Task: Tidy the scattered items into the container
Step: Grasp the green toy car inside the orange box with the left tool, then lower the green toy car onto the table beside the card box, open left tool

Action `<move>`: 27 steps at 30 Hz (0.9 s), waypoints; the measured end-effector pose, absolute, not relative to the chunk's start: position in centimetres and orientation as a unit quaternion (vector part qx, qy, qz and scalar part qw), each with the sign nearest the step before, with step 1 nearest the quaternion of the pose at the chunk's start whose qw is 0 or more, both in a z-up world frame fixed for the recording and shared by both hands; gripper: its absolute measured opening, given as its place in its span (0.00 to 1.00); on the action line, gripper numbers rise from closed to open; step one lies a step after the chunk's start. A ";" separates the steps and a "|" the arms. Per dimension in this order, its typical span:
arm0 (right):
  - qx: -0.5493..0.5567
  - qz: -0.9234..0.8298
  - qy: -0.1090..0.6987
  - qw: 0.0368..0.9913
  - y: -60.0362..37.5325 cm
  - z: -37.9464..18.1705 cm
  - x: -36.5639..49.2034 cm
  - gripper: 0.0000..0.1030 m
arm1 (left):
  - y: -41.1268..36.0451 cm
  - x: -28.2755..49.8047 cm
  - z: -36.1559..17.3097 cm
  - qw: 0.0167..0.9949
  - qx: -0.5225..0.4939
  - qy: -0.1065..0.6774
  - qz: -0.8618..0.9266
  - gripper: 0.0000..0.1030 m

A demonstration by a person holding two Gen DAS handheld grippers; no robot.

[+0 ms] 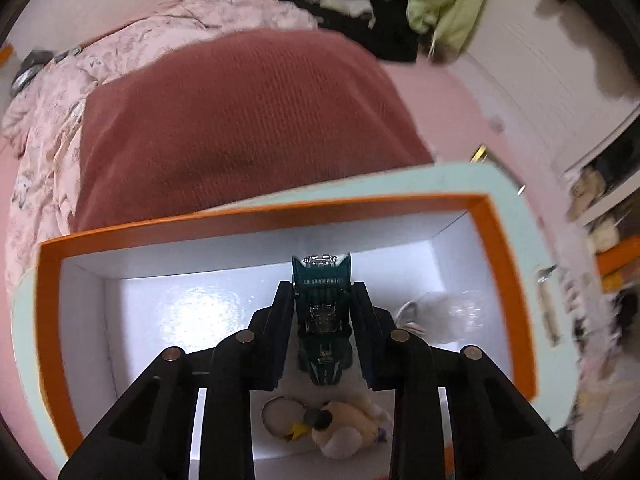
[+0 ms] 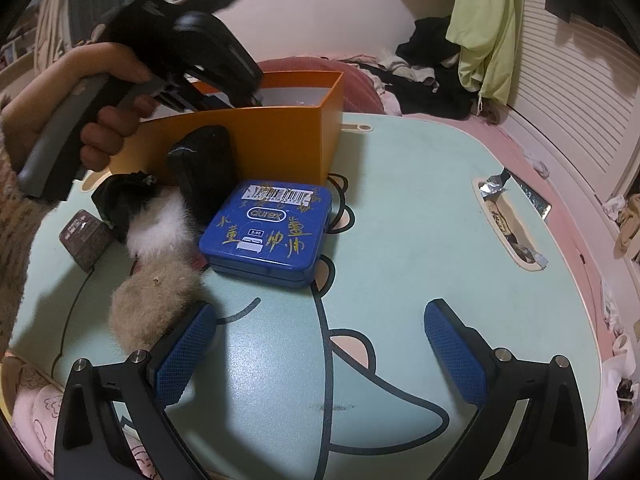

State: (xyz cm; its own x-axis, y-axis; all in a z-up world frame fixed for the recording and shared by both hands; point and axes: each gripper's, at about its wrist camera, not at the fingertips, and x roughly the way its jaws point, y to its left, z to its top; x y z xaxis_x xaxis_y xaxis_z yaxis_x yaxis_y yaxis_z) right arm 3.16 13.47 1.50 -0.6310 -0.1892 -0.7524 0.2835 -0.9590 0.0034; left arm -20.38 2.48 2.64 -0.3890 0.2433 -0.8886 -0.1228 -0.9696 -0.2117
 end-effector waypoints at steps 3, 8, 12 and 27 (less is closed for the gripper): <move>0.409 -0.901 0.058 0.131 13.5 1.5 3.2 1.00 | 1.0 -18.6 5.4 0.129 -0.501 -0.083 0.852 0.29; 0.409 -0.901 0.058 0.131 13.3 1.6 2.9 1.00 | -1.5 -13.0 11.2 0.163 -0.411 -0.129 0.888 0.29; 0.409 -0.901 0.058 0.131 13.3 1.6 3.0 1.00 | -3.2 -8.3 13.7 0.186 -0.361 -0.150 0.902 0.29; 0.408 -0.901 0.058 0.131 13.4 1.5 3.0 1.00 | -4.7 -2.0 3.0 0.185 -0.391 -0.250 0.866 0.30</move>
